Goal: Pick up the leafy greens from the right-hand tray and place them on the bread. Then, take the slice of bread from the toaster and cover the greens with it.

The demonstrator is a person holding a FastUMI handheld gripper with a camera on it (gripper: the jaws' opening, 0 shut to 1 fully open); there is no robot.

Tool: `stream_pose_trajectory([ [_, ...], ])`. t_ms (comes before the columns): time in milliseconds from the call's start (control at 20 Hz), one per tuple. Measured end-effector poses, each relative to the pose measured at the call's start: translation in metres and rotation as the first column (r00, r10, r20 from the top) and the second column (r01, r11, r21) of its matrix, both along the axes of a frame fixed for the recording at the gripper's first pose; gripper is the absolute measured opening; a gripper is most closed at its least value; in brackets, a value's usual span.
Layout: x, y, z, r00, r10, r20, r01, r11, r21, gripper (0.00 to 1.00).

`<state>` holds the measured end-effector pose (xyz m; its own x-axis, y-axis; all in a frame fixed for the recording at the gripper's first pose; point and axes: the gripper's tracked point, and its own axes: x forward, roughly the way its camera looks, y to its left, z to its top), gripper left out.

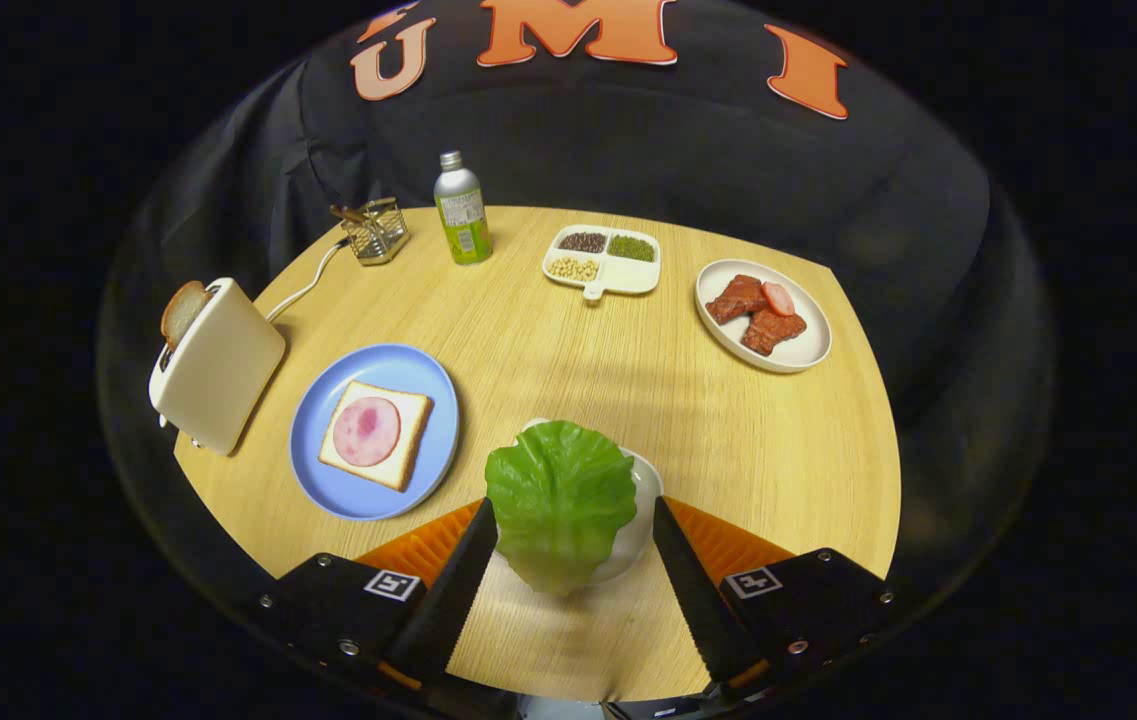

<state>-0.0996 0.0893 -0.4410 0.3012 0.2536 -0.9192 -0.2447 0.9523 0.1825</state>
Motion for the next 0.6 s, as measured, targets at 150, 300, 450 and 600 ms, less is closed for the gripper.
stream_pose_trajectory([
  [150,-0.009,0.004,-0.018,0.998,0.036,-0.059,-0.036,0.999,-0.013,0.95],
  [300,-0.013,0.010,-0.033,0.993,0.059,-0.098,-0.061,0.998,-0.017,0.95],
  [450,-0.014,0.016,-0.045,0.988,0.078,-0.131,-0.081,0.997,-0.017,0.95],
  [600,-0.015,0.018,-0.057,0.984,0.088,-0.157,-0.094,0.995,-0.026,0.95],
])
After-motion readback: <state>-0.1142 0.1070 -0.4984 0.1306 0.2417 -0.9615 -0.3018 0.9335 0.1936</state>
